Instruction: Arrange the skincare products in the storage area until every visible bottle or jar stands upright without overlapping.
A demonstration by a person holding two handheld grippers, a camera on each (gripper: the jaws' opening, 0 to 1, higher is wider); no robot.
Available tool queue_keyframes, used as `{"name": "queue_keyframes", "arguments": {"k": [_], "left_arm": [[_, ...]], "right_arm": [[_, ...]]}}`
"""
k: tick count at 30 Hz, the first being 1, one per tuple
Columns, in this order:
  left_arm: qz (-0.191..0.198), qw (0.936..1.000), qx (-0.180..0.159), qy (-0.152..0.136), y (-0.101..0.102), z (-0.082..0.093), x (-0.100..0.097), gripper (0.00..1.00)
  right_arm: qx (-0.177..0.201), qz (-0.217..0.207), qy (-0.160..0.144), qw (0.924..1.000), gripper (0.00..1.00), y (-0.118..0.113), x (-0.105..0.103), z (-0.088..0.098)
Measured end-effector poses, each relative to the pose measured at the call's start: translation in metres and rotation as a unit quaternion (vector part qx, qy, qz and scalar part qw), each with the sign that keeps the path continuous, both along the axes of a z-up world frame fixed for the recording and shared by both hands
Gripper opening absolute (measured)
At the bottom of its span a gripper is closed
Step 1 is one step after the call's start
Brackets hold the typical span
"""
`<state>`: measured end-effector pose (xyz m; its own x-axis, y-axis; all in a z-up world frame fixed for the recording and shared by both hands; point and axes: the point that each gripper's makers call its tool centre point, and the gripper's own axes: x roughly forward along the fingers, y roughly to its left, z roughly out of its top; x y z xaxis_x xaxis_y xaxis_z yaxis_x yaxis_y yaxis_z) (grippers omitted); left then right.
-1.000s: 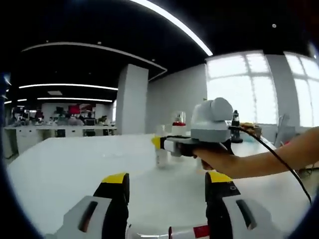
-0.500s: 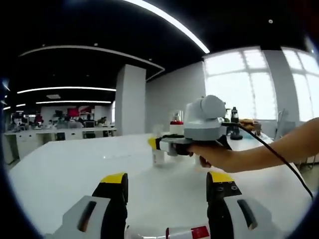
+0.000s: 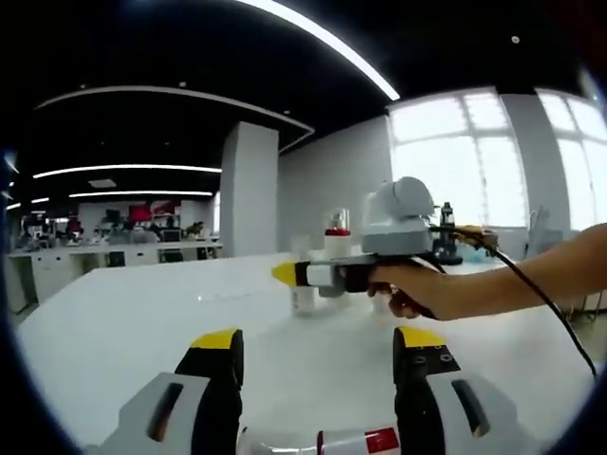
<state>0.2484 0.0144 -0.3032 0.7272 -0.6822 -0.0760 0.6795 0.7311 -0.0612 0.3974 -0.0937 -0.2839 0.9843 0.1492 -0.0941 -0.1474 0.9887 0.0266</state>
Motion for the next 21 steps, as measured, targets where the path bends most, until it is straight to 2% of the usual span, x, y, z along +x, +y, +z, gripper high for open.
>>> {"name": "queue_keyframes", "arguments": {"k": [8, 11, 13, 15, 17, 19, 21], "left_arm": [[0.002, 1.0, 0.002, -0.003, -0.001, 0.001, 0.0, 0.67], [0.004, 1.0, -0.002, -0.001, 0.001, 0.002, 0.0, 0.69], [-0.004, 0.9999, -0.013, -0.006, 0.0, 0.007, -0.003, 0.72], [-0.008, 0.9996, -0.026, -0.008, -0.001, 0.012, -0.005, 0.74], [-0.007, 0.9994, -0.031, -0.009, 0.0, 0.013, -0.006, 0.76], [0.005, 0.9994, -0.033, -0.011, 0.003, 0.014, -0.004, 0.76], [0.01, 0.999, -0.041, -0.013, 0.006, 0.016, -0.004, 0.77]], "right_arm": [[-0.01, 0.026, -0.003, 0.9996, 0.58, 0.008, -0.013, -0.006], [-0.02, 0.068, -0.002, 0.9975, 0.58, 0.02, -0.026, -0.008], [-0.014, 0.083, 0.002, 0.9964, 0.58, 0.025, -0.025, -0.011], [-0.003, 0.098, -0.002, 0.9952, 0.6, 0.029, -0.035, -0.012], [-0.006, 0.097, -0.011, 0.9952, 0.63, 0.03, -0.052, -0.013], [-0.011, 0.107, -0.013, 0.9941, 0.63, 0.03, -0.055, -0.015], [-0.018, 0.118, -0.014, 0.9928, 0.64, 0.031, -0.07, -0.019]]}}
